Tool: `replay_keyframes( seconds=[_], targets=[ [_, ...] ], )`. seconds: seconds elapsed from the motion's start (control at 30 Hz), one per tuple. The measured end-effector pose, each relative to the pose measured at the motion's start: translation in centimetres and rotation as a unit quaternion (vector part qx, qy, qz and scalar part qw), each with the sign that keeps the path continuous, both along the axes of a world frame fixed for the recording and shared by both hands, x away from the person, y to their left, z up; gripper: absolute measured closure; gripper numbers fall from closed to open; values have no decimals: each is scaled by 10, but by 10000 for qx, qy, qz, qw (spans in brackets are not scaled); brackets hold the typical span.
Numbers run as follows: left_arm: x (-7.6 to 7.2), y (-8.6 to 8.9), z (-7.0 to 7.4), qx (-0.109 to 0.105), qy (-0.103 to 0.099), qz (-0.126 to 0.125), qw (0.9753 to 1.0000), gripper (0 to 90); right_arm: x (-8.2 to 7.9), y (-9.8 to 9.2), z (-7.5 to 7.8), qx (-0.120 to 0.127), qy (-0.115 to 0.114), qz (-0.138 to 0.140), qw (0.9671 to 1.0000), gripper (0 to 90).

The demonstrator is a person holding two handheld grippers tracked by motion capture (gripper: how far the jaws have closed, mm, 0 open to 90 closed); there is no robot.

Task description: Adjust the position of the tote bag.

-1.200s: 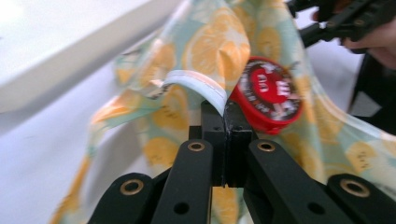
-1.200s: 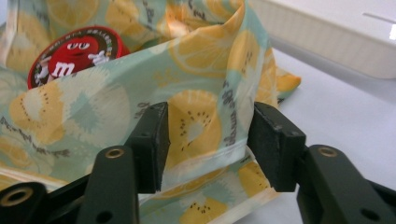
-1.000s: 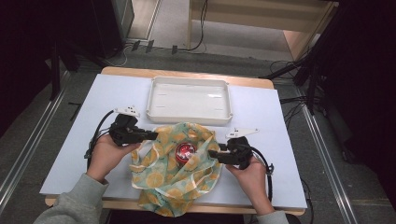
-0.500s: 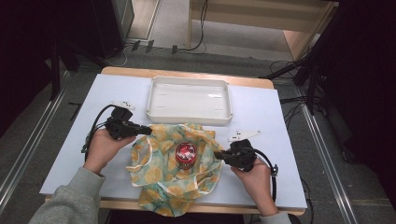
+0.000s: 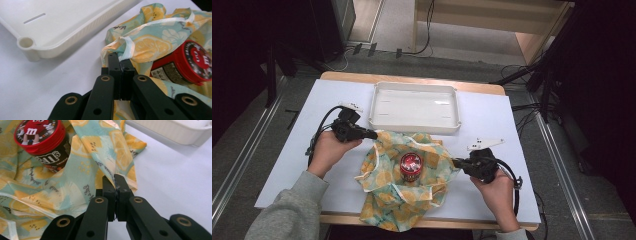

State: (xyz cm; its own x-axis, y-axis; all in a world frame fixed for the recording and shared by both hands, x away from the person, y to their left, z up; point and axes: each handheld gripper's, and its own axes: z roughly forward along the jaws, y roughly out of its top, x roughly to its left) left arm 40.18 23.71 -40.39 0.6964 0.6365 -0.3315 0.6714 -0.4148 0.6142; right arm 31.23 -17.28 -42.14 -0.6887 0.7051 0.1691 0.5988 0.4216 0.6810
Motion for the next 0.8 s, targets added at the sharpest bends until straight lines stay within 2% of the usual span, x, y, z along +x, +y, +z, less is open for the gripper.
replay_keyframes(
  seconds=[0.1, 0.23, 0.33, 0.7, 0.8],
  targets=[
    [2, -1, -3, 30, 2, 22, 10000, 900, 4, 0, 0, -62, -8, -27, 10000, 900],
    [4, 0, -10, -60, 46, 73, 9999, 900, 11, -2, -3, -82, -17, -95, 9999, 900],
    [6, 2, -16, -142, 143, 86, 9998, 900, 19, -3, -8, -63, 60, -144, 9999, 900],
    [9, 7, -22, -92, 221, 96, 9997, 900, 29, 1, -14, -176, 36, -217, 9996, 900],
    [10, 8, -24, -42, 228, 147, 9996, 900, 32, 4, -15, -290, -14, -260, 9992, 900]
  ],
)
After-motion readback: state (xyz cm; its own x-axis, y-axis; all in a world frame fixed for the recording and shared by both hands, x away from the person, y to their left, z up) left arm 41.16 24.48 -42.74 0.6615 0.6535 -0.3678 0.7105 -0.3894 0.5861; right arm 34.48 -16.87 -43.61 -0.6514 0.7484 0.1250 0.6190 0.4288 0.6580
